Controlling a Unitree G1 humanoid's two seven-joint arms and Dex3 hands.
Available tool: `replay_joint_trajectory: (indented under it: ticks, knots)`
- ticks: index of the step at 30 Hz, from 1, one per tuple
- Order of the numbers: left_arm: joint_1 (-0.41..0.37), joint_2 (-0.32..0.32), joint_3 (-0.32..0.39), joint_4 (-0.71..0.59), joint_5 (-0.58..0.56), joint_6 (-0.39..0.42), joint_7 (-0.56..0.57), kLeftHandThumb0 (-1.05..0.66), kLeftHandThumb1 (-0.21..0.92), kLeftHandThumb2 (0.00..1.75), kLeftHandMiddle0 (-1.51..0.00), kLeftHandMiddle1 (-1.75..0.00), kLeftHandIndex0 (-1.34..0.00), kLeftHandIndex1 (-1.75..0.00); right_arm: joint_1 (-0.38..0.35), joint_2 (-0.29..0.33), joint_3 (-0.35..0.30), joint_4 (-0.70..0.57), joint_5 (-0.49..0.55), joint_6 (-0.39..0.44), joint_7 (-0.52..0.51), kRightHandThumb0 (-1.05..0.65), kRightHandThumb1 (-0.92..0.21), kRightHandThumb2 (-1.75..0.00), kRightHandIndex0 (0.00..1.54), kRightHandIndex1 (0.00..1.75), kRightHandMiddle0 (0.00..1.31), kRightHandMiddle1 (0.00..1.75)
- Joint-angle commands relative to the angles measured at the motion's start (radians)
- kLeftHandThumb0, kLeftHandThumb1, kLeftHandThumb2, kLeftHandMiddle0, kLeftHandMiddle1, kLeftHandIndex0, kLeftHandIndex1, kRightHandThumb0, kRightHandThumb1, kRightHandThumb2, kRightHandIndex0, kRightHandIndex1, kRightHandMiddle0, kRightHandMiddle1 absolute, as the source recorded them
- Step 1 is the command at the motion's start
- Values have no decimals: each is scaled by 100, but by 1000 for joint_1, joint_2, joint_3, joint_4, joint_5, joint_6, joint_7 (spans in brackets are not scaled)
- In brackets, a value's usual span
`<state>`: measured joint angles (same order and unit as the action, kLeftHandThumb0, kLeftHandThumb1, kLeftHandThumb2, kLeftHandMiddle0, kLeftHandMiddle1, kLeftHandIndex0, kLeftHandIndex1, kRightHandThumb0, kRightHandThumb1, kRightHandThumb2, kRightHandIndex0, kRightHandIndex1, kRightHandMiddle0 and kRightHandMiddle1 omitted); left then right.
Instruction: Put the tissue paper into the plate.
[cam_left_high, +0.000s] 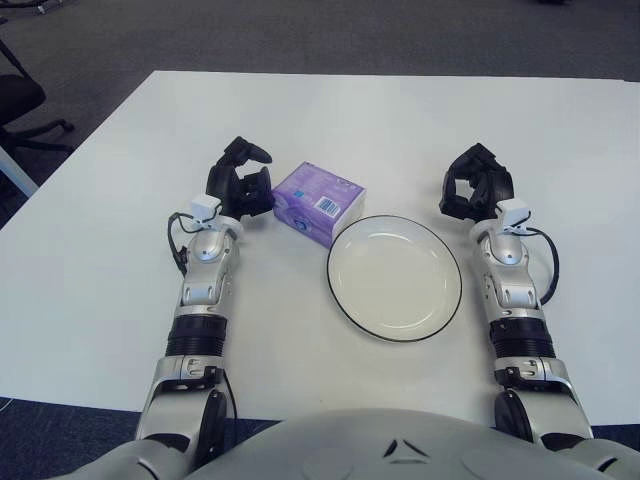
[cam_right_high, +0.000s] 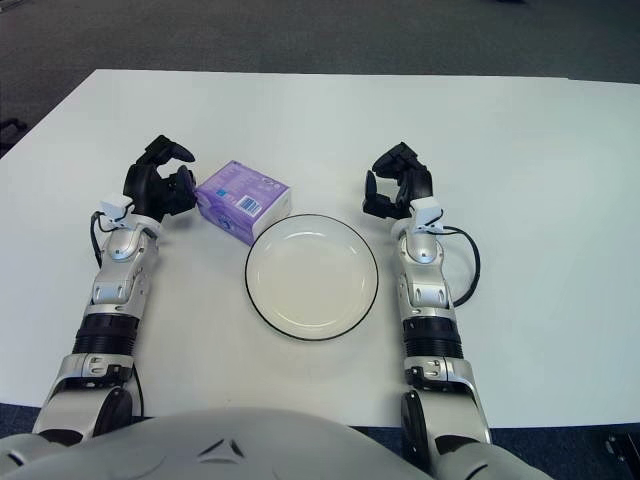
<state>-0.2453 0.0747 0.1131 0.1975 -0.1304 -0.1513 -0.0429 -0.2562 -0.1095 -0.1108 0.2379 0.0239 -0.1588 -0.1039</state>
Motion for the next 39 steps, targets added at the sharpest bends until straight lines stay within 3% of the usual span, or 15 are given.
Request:
replay_joint_trajectory:
  ticks: [1,27,36,39]
  knots:
    - [88,-38,5,56,-2,2,16,-44,45,116,-131,-175,-51,-175,144,48,4,103,1,-10,0,-47,-35,-128,127,175,59,175]
    - [77,28,-14,-80,219,-36,147,-45,41,121,-129,-175,-54,-175,151,48,4,95,8,-6,10,-47,-35,-128,125,175,59,175]
    - [42,87,-28,-81,301,-126,140,-46,37,125,-132,-175,-57,-175,152,50,-2,95,11,-9,14,-47,-35,-127,126,175,58,175]
    - [21,126,-44,-83,381,-170,165,-47,37,125,-132,-175,-57,-175,151,51,-3,96,10,-8,12,-47,-35,-127,126,175,58,175]
